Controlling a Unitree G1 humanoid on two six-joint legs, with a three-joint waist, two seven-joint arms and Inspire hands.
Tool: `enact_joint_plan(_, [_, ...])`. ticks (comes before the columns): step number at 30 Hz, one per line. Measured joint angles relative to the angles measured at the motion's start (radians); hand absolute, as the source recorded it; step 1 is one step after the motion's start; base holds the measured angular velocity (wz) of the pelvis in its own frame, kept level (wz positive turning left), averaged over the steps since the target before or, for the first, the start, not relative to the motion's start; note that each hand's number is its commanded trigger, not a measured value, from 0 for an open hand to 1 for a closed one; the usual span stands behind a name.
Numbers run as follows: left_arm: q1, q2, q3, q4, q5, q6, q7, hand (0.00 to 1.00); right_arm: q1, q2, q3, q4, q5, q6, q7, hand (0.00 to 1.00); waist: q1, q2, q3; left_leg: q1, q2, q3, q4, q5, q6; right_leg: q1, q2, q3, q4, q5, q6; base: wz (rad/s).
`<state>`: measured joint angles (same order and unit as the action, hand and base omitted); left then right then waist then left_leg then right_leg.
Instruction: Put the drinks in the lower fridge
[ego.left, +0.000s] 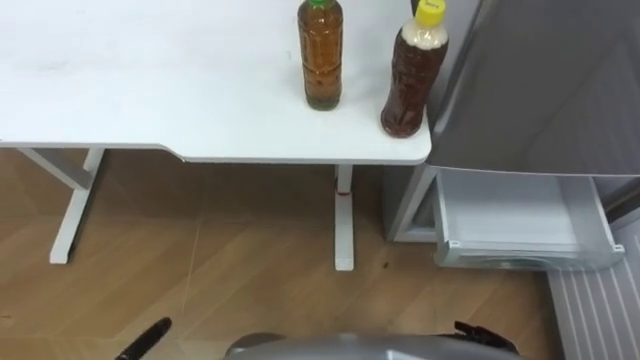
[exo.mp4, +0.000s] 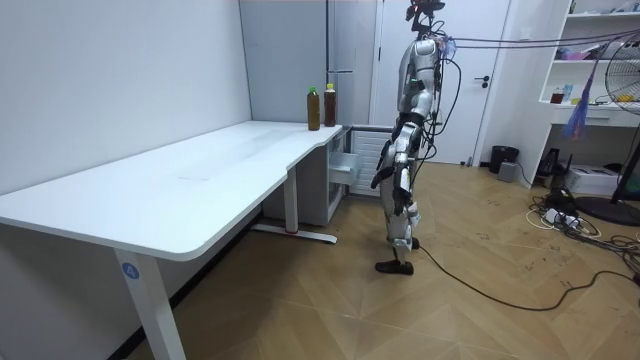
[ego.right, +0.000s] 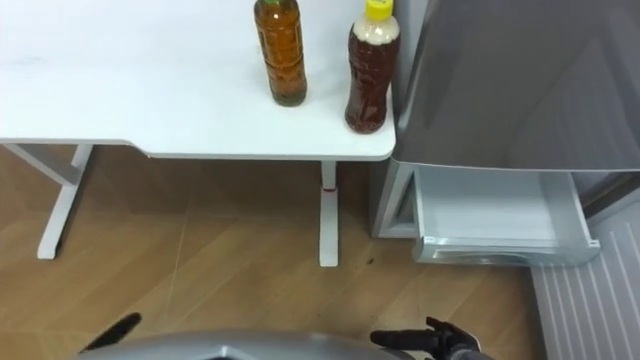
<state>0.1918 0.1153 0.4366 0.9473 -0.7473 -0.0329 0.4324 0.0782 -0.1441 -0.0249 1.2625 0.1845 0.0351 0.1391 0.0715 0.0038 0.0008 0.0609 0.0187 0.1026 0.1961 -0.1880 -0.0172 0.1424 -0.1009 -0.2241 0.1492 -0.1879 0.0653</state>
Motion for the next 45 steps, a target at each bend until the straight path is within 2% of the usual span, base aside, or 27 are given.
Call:
enact_joint_plan(4, [-0.031,0.025,0.012,-0.095,0.017,-0.065,0.104,0.0,0.001,-0.002,0.002,-0.01,-0.048,-0.015,-0.008,0.0,0.011,-0.001,-0.0016,-0.001,-0.002,-0.002,-0.001,0.0,0.0,0.001,0.0,0.002,0.0,0.0,0.0,-0.01])
enact_joint_plan(5, [-0.033,0.028,0.012,-0.112,0.019,-0.069,0.118,0.0,0.002,-0.002,0.002,-0.013,-0.051,-0.017,-0.009,0.0,0.011,-0.002,-0.0017,-0.003,-0.002,-0.003,-0.001,0.0,0.0,0.001,-0.001,0.001,0.0,0.0,0.0,0.05])
enact_joint_plan(8, [-0.03,0.029,0.007,-0.263,0.045,-0.097,0.206,0.0,0.018,-0.002,0.001,-0.034,-0.07,-0.028,-0.021,0.0,0.011,-0.003,-0.0023,-0.008,-0.004,-0.012,0.001,0.0,0.0,0.001,-0.001,0.0,0.0,0.0,0.0,0.07])
enact_joint_plan(10, [-0.031,0.031,-0.014,-0.357,0.098,-0.143,0.262,0.0,0.029,-0.002,0.002,-0.061,-0.073,-0.038,-0.028,0.0,0.013,-0.001,-0.003,-0.014,-0.006,-0.022,0.001,0.0,0.0,-0.001,-0.001,0.0,-0.001,0.0,0.0,0.08])
enact_joint_plan(12, [-0.031,0.031,-0.025,-0.41,0.142,-0.163,0.296,0.0,0.033,-0.003,0.002,-0.063,-0.076,-0.045,-0.03,0.0,0.012,0.001,-0.0034,-0.014,-0.007,-0.026,0.002,0.0,0.0,-0.001,-0.001,0.001,-0.001,0.0,0.0,0.02])
enact_joint_plan(15, [-0.035,0.031,-0.033,-0.463,0.209,-0.184,0.336,0.0,0.037,-0.003,0.003,-0.062,-0.075,-0.049,-0.041,0.0,0.011,0.003,-0.0039,-0.015,-0.009,-0.037,0.003,0.0,0.0,0.0,0.0,-0.001,-0.002,0.0,0.0,0.01])
enact_joint_plan(18, [-0.035,0.031,-0.034,-0.516,0.219,-0.201,0.373,0.0,0.04,-0.002,0.003,-0.062,-0.078,-0.058,-0.054,0.0,0.011,0.003,-0.0045,-0.016,-0.014,-0.059,0.004,0.0,0.001,-0.003,0.0,-0.003,-0.002,0.0,0.0,0.03])
enact_joint_plan(23, [-0.023,0.03,-0.036,-0.697,0.32,-0.213,0.411,0.0,0.042,-0.001,0.003,-0.065,-0.095,-0.064,-0.055,0.0,0.013,-0.001,-0.0062,-0.019,-0.018,-0.083,0.007,0.0,0.001,0.0,0.0,-0.015,-0.001,0.0,0.0,0.06])
enact_joint_plan(25, [-0.013,0.032,-0.04,-0.812,0.382,-0.219,0.418,0.0,0.044,-0.001,0.003,-0.064,-0.107,-0.079,-0.053,0.0,0.012,-0.004,-0.0058,-0.018,-0.019,-0.089,0.007,0.0,0.001,0.007,0.0,-0.024,-0.009,0.0,0.001,0.06])
enact_joint_plan(28, [-0.004,0.033,-0.048,-0.945,0.44,-0.226,0.4,0.0,0.05,-0.004,0.003,-0.057,-0.091,-0.085,-0.049,0.0,0.012,-0.004,-0.0059,-0.013,-0.02,-0.092,0.007,0.0,0.001,0.018,0.0,-0.024,-0.016,0.0,0.001,0.05])
enact_joint_plan(32, [-0.005,0.033,-0.058,-1.05,0.447,-0.229,0.354,0.0,0.047,-0.003,0.003,-0.042,-0.07,-0.094,-0.048,0.0,0.004,-0.009,-0.0048,-0.014,-0.02,-0.092,0.008,0.0,0.001,0.017,0.0,-0.023,-0.016,0.0,0.001,0.0])
enact_joint_plan(36, [-0.014,0.033,-0.059,-1.139,0.447,-0.229,0.28,0.0,0.032,-0.002,0.003,-0.02,-0.069,-0.109,-0.019,0.0,-0.014,-0.014,0.0022,-0.016,-0.02,-0.091,0.008,0.0,0.001,0.015,0.0,-0.022,-0.016,0.0,0.001,0.0])
enact_joint_plan(38, [-0.025,0.034,-0.085,-1.18,0.447,-0.229,0.25,0.0,0.032,-0.002,0.003,-0.019,-0.067,-0.109,-0.005,0.0,-0.018,-0.019,0.0035,-0.017,-0.02,-0.093,0.007,0.0,0.001,0.015,0.001,-0.023,-0.018,0.0,0.001,0.0])
enact_joint_plan(41, [-0.025,0.034,-0.164,-1.253,0.445,-0.228,0.174,0.0,0.03,-0.001,0.002,-0.018,-0.058,-0.109,0.02,0.0,-0.028,-0.024,0.0025,-0.021,-0.023,-0.1,0.008,-0.001,0.001,0.016,0.0,-0.021,-0.026,0.0,0.001,0.06])
enact_joint_plan(45, [-0.026,0.033,-0.252,-1.286,0.448,-0.213,0.052,0.0,0.017,0.0,0.003,-0.018,-0.06,-0.109,0.024,0.0,-0.065,-0.019,-0.0001,-0.023,-0.023,-0.101,0.009,0.0,0.001,0.016,0.001,-0.019,-0.025,0.0,0.0,0.0])
